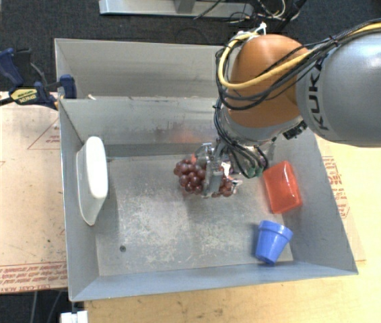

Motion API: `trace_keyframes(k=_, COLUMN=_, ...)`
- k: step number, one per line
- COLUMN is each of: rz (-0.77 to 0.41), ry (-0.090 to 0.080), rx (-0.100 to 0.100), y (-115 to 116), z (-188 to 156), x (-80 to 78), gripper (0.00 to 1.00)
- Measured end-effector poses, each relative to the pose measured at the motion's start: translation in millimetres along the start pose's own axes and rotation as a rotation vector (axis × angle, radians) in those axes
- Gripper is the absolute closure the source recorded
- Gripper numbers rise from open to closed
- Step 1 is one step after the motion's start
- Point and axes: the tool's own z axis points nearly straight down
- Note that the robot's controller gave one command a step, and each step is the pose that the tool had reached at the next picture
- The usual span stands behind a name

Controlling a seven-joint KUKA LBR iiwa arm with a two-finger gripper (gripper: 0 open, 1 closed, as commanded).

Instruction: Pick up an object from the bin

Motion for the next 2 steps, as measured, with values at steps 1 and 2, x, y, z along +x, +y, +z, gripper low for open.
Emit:
trace_keyframes(k=1, rz=0.0, ry=0.0, rx=0.0, y=0, z=0, x=0.0, gripper=1.0)
trace_keyframes(k=2, rz=0.078, ry=0.0, rx=0.0, y=0, z=-202, x=12.7, gripper=1.0)
